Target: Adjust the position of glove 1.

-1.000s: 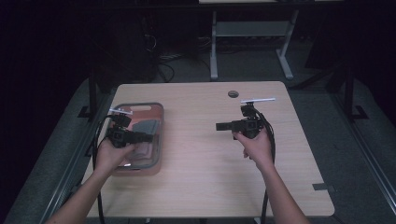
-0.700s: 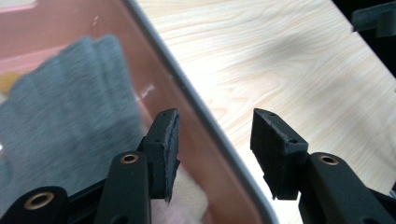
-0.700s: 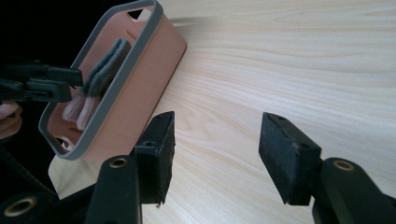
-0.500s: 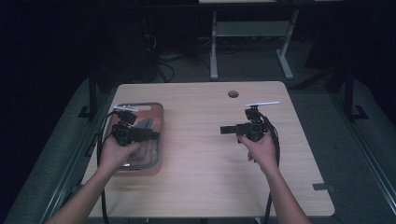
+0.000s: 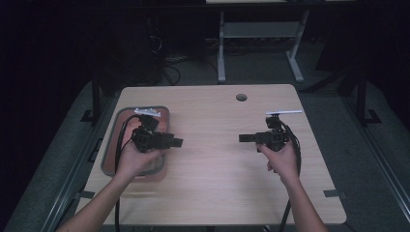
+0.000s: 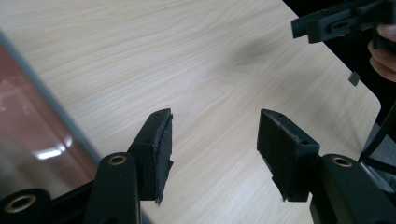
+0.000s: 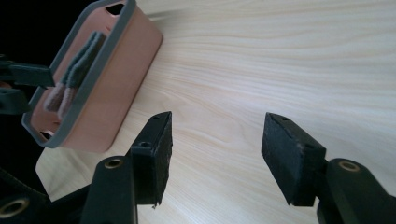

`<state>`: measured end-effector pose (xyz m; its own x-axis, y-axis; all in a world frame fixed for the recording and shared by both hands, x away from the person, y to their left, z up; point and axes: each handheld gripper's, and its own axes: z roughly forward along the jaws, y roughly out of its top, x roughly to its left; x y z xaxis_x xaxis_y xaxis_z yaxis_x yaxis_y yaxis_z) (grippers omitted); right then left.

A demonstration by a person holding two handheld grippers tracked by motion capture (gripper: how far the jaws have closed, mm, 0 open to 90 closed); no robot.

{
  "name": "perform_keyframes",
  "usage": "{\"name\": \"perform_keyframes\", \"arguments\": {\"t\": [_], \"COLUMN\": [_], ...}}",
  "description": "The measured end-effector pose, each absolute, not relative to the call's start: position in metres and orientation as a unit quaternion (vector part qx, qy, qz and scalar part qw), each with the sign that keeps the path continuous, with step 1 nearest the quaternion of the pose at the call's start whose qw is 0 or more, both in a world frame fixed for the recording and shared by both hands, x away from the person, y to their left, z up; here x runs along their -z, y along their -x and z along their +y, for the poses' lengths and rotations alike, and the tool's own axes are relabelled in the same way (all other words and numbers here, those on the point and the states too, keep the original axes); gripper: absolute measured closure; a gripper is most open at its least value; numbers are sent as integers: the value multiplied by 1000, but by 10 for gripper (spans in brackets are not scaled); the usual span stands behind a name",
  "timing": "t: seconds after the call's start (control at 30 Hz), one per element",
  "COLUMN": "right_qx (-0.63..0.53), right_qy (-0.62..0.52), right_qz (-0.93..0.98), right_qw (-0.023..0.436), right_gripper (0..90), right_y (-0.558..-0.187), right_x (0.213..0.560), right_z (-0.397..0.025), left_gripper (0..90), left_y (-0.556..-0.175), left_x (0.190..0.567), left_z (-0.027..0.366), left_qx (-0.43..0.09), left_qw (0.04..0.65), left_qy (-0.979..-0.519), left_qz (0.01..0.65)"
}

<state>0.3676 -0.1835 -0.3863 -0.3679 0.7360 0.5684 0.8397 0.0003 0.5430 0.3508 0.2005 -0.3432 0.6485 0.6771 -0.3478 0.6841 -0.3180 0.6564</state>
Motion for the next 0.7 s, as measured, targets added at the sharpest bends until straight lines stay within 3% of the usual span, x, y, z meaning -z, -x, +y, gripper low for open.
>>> {"name": "perform_keyframes", "arguments": {"t": [0.7], "right_qx": [421], "right_qy": [580], "right_qz": [-695], "right_qw": [58], "right_gripper": [410], "right_y": [-349], "right_x": [409], "right_z": [-217], "left_gripper": [374], "left_y": [-341], "left_x": [346], "left_z": [151], "left_qx": [21], "left_qw": [415], "left_qy": [-826], "left_qz": [380]}}
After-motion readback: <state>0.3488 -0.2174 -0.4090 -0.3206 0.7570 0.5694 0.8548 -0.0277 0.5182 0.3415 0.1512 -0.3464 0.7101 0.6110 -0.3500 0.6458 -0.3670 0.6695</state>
